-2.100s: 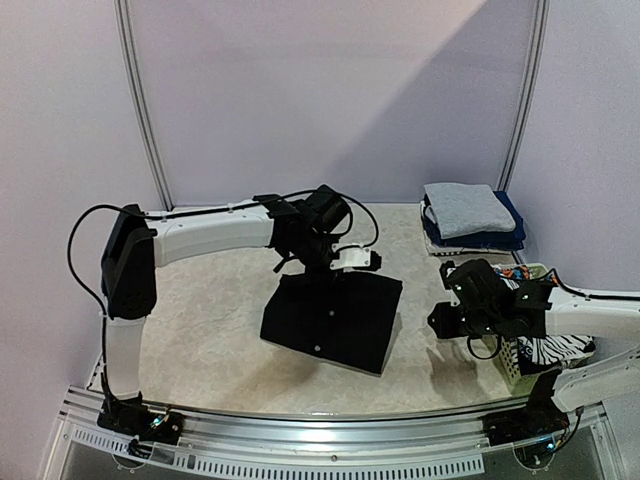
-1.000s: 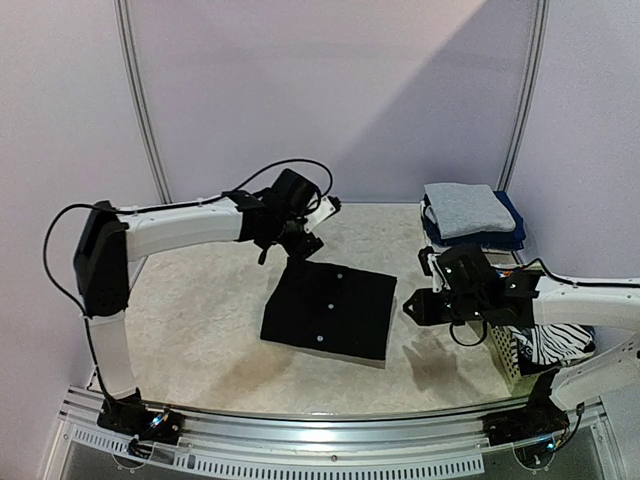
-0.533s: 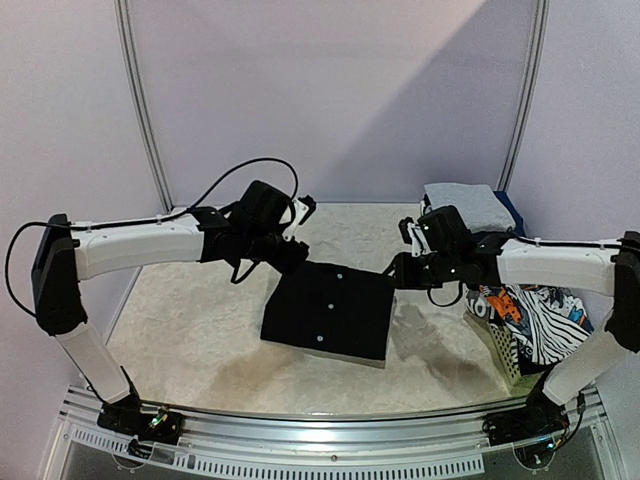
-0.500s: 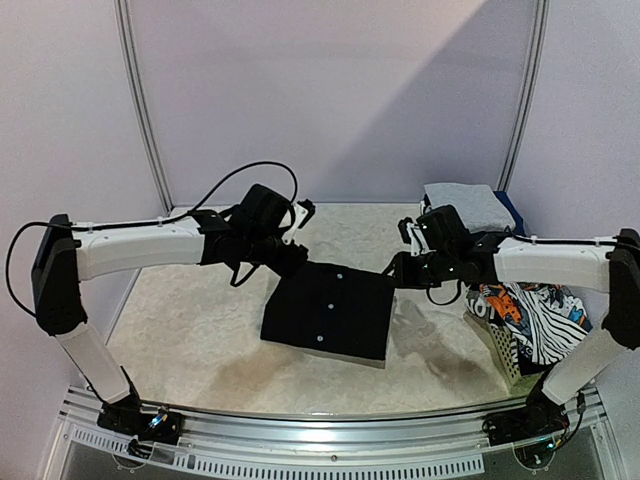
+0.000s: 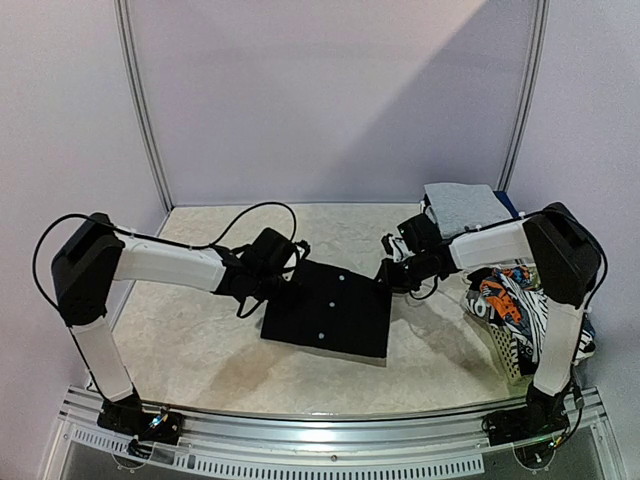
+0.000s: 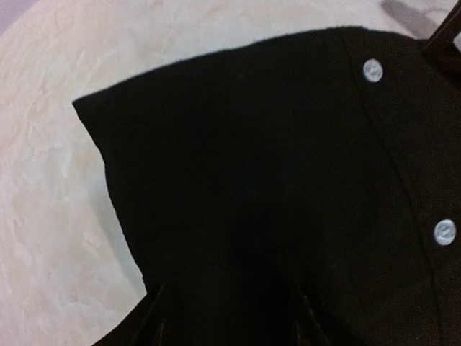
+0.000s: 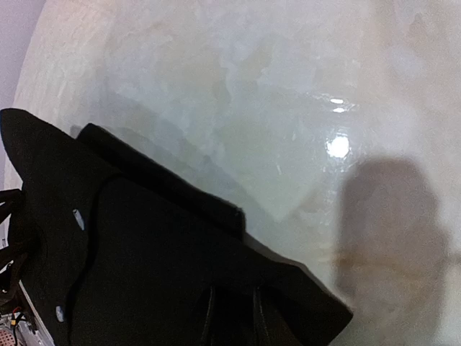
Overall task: Fold and stack the mixed laundry pile
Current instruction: Pick up the square-folded shirt from the center of the board, then pass from the left arm to the right
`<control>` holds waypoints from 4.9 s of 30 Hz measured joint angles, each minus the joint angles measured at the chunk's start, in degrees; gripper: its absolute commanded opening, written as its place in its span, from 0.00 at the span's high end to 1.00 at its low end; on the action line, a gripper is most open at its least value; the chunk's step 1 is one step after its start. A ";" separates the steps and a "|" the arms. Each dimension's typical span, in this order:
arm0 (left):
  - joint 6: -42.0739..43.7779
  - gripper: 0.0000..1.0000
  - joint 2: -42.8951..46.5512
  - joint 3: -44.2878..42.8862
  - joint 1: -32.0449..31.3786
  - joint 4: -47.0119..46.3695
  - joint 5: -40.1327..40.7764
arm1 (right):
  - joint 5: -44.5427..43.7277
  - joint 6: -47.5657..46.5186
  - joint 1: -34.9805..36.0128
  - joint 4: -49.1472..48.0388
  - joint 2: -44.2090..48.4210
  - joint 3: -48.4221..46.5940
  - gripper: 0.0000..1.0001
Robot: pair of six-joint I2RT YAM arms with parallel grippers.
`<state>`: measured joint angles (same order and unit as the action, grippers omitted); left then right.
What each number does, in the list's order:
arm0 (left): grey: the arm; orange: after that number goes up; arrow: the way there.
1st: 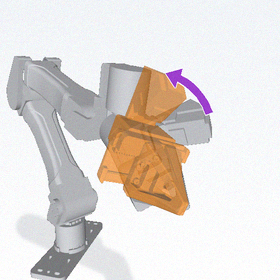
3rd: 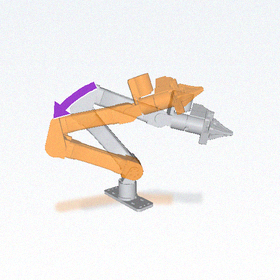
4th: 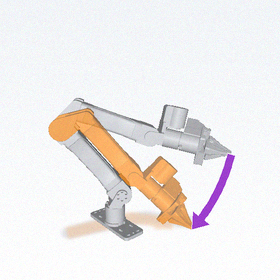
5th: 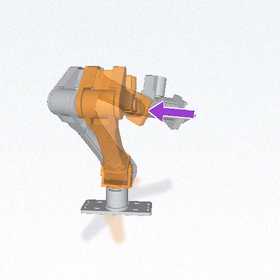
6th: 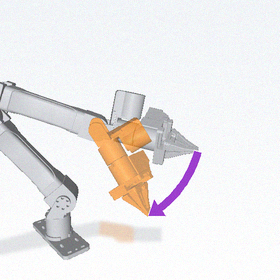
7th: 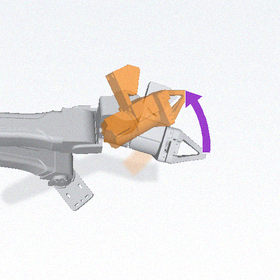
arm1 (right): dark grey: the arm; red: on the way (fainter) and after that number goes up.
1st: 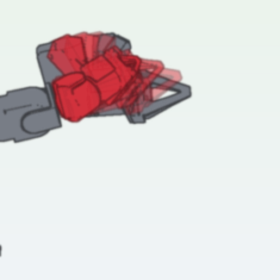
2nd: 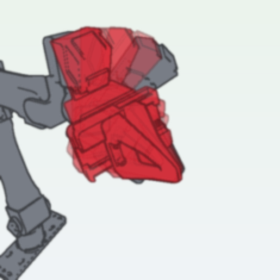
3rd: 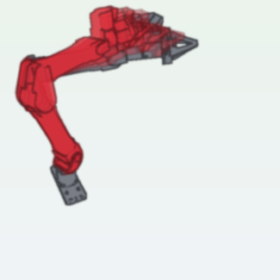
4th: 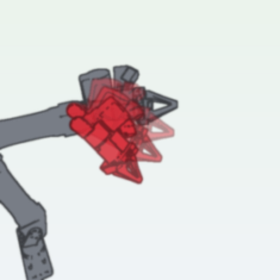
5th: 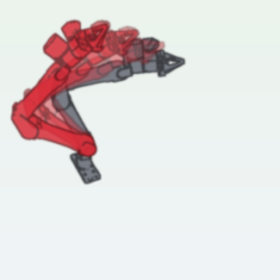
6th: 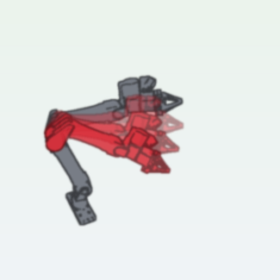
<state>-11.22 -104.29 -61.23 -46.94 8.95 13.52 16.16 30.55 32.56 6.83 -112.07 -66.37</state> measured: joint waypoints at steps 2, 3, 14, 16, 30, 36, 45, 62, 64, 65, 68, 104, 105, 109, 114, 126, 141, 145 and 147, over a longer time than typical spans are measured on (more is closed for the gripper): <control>-1.01 0.46 -1.44 1.81 0.26 -1.11 0.35 | 1.44 -0.48 -0.63 -0.66 -3.32 -1.46 0.81; -1.40 0.46 -2.05 2.71 0.33 -1.57 0.50 | 2.25 -0.70 -0.90 -1.07 -3.91 -2.12 0.81; -2.10 0.32 -1.70 4.50 -0.24 -3.45 4.28 | 3.58 -2.91 -1.03 1.42 -3.93 -4.59 0.58; 0.50 0.28 -0.74 3.85 -0.94 -1.57 6.54 | 2.97 -3.89 -1.03 3.17 -1.40 -4.35 0.45; 28.79 0.17 4.22 0.24 -16.35 2.40 21.92 | -3.28 -2.95 -1.07 2.80 25.16 11.23 0.13; 40.57 0.21 4.24 2.45 -21.94 0.72 23.91 | -6.43 -1.55 -1.07 3.63 30.08 16.70 0.01; 47.19 0.23 3.65 2.86 -25.94 -0.07 17.77 | -10.47 0.24 -1.07 3.63 37.64 21.75 0.01; 50.82 0.46 -9.46 -3.10 -27.32 -4.92 17.84 | -12.92 1.36 -1.07 3.56 40.54 24.94 0.01; 51.82 0.62 -10.40 -3.21 -27.32 -6.71 18.73 | -13.09 1.44 -1.07 3.54 40.68 25.11 0.01; 52.43 0.70 -10.93 -3.17 -27.32 -7.87 19.21 | -13.11 1.53 -1.07 3.54 40.74 25.24 0.01; 54.53 0.96 -12.79 -2.62 -27.32 -11.82 20.59 | -13.09 1.81 -1.07 3.30 40.89 25.90 0.01; 49.03 1.00 -2.03 11.17 -24.30 -31.71 15.43 | 14.64 24.87 -1.09 -28.41 12.94 26.38 0.01; 49.00 1.00 -2.03 11.21 -24.26 -31.82 15.39 | 15.28 25.92 -1.09 -29.97 11.69 26.38 0.01; 48.70 1.00 -2.03 11.26 -24.22 -32.13 15.34 | 17.38 29.27 -1.09 -35.30 8.39 26.45 0.01; 48.46 1.00 -2.03 11.26 -24.15 -32.26 15.19 | 18.95 31.61 -1.09 -39.67 6.12 26.32 0.04; 47.63 1.00 -2.03 11.26 -24.13 -32.28 15.15 | 19.47 35.67 -1.07 -46.60 0.52 25.18 0.42; 39.82 0.03 1.66 11.54 -24.09 -24.20 10.47 | 17.79 32.57 -1.09 -42.93 -0.90 20.11 1.00; 33.48 0.32 7.02 11.58 -22.88 -20.13 6.91 | 17.35 30.77 -1.09 -40.28 -1.68 19.61 1.00; 29.49 0.47 8.55 10.80 -20.35 -17.55 4.13 | 17.05 29.79 -1.07 -38.86 -1.70 19.41 1.00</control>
<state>18.26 -95.74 -50.43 -67.29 -8.60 17.65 33.21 60.34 31.48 -32.03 -113.78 -46.96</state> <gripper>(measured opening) 0.703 0.040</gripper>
